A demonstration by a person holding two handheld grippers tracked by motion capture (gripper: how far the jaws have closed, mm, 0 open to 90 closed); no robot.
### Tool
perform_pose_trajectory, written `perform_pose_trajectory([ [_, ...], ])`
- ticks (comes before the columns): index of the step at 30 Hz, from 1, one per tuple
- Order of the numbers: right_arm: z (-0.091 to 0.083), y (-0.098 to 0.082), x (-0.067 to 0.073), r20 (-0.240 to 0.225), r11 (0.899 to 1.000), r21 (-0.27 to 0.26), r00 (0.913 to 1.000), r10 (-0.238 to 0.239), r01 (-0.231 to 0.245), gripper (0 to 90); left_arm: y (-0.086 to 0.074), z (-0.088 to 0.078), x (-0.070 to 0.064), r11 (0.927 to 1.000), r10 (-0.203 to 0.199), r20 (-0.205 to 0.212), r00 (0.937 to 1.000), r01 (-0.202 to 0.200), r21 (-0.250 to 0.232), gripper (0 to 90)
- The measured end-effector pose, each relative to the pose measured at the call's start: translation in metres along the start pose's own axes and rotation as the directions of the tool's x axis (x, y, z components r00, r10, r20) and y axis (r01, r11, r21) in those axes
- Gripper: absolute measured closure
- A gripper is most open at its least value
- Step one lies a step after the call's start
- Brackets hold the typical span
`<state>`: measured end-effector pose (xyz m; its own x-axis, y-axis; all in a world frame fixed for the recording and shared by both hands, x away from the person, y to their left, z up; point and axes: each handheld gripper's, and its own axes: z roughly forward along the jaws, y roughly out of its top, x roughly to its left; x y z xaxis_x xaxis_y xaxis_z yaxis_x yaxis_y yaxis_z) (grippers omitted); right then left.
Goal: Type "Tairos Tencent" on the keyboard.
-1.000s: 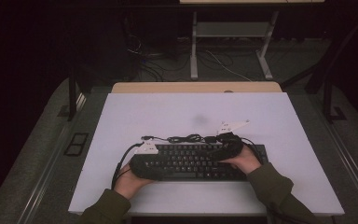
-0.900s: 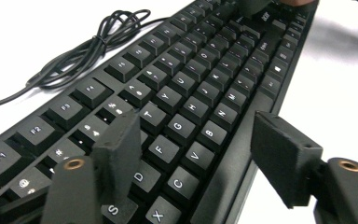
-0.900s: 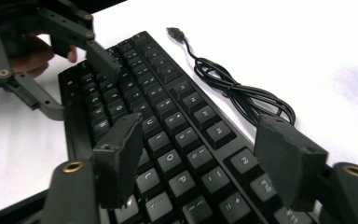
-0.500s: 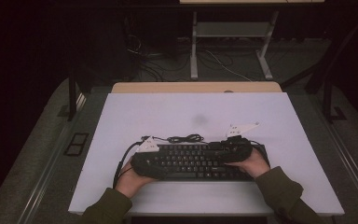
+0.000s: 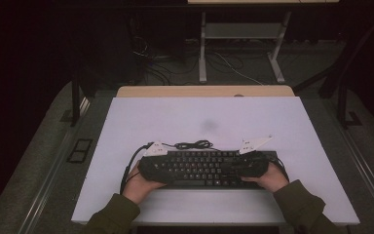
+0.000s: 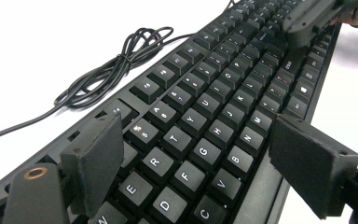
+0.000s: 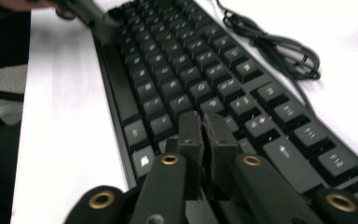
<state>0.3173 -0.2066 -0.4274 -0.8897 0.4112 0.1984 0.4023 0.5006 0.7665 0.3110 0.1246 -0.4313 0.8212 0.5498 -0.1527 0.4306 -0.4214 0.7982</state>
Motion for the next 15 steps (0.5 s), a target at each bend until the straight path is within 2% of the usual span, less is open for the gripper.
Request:
perform_pose_trajectory([
  [15,0.0038,-0.0094,0.0040,-0.005,0.997,0.066,0.9993,-0.038,0.038,89.2,0.0062,0.0068,0.0024,0.9999,0.011,-0.021,0.9997,-0.011,-0.005,17.0],
])
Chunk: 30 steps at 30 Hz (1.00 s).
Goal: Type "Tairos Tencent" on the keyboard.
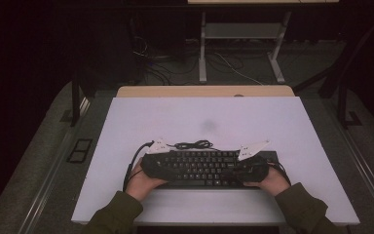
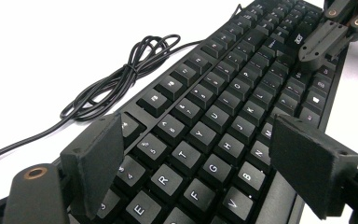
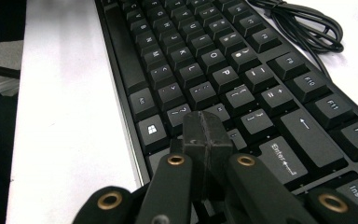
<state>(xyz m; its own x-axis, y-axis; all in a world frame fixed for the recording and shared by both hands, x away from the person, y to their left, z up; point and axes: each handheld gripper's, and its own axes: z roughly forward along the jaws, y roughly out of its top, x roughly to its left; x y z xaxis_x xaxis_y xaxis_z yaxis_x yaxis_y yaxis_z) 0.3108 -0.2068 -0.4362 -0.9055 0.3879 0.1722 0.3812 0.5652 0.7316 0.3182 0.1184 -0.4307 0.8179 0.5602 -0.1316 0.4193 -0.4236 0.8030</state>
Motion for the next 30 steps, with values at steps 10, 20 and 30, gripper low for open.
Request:
perform_pose_trajectory([
  [10,0.0035,-0.0018,0.0006,-0.007,1.000,0.013,1.0000,-0.006,0.007,89.3,0.0033,0.0033,-0.0003,1.0000,-0.004,0.002,1.0000,0.004,-0.006,20.5],
  [20,0.0038,-0.0018,0.0012,-0.009,1.000,0.013,0.9999,-0.007,0.007,89.3,0.0044,0.0079,0.0005,1.0000,0.003,0.004,1.0000,-0.003,0.005,44.9],
  [30,0.0041,-0.0016,0.0020,-0.007,1.000,0.015,0.9999,-0.010,0.010,89.3,0.0046,0.0065,0.0017,0.9997,0.003,-0.005,1.0000,-0.002,0.024,82.3],
])
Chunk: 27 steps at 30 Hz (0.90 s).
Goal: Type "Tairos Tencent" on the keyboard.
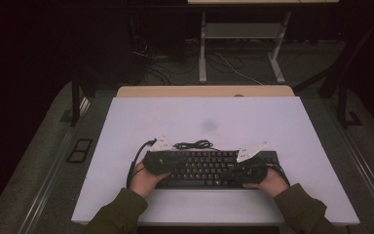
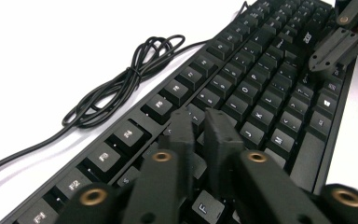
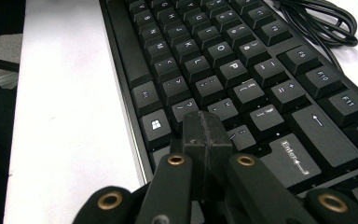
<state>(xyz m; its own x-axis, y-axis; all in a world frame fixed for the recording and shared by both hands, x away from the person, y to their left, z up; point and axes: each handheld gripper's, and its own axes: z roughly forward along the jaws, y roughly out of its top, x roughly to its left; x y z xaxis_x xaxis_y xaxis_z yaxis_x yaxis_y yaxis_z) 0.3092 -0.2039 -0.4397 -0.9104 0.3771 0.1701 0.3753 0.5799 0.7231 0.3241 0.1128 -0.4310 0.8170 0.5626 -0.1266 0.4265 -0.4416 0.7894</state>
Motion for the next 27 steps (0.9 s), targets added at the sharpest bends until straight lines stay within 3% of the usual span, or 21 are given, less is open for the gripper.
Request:
perform_pose_trajectory([
  [4,0.0000,0.0001,0.0001,0.001,1.000,0.001,1.0000,0.000,0.000,89.3,-0.0012,0.0017,0.0003,0.9997,0.004,-0.002,1.0000,-0.004,0.024,88.7],
  [13,0.0000,0.0001,0.0002,0.001,1.000,0.001,1.0000,0.000,0.000,89.3,-0.0039,0.0061,0.0008,0.9981,0.010,0.000,1.0000,-0.010,0.061,88.9],
  [27,0.0000,0.0000,-0.0001,0.000,1.000,0.001,1.0000,0.001,-0.001,89.3,-0.0021,-0.0006,0.0000,0.9995,0.001,0.004,1.0000,-0.001,0.032,88.5],
])
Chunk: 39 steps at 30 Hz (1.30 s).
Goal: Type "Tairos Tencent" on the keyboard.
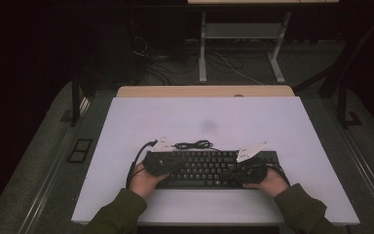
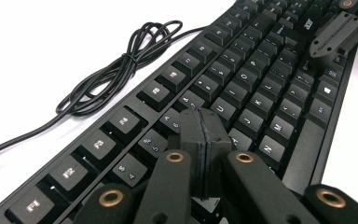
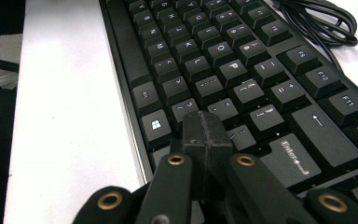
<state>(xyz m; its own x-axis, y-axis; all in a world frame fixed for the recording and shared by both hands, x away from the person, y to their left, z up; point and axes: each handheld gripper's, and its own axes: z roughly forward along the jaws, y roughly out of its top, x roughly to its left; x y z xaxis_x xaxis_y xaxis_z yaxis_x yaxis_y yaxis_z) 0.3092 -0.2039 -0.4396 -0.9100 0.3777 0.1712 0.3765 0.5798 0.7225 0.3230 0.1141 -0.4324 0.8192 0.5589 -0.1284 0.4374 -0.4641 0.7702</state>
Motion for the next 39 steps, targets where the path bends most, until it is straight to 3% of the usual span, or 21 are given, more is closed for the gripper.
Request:
perform_pose_trajectory([
  [7,0.000,0.000,0.000,-0.001,1.000,0.000,1.0000,0.000,0.000,89.3,-0.002,-0.007,0.003,0.9997,-0.017,-0.001,0.9999,0.017,-0.020,75.0],
  [22,0.000,0.000,-0.001,-0.004,1.000,-0.003,1.0000,0.002,-0.002,89.3,-0.016,-0.022,0.009,0.9983,-0.048,-0.044,0.9979,0.046,-0.037,22.5],
  [29,-0.001,0.001,-0.001,-0.009,1.000,-0.006,1.0000,0.004,-0.004,89.3,-0.020,-0.026,0.009,0.9982,-0.051,-0.038,0.9980,0.050,-0.033,20.6],
  [39,-0.005,0.008,-0.003,-0.018,0.998,-0.064,0.9994,0.028,-0.030,85.5,-0.022,-0.028,0.009,0.9978,-0.055,-0.037,0.9978,0.053,-0.040,22.7],
])
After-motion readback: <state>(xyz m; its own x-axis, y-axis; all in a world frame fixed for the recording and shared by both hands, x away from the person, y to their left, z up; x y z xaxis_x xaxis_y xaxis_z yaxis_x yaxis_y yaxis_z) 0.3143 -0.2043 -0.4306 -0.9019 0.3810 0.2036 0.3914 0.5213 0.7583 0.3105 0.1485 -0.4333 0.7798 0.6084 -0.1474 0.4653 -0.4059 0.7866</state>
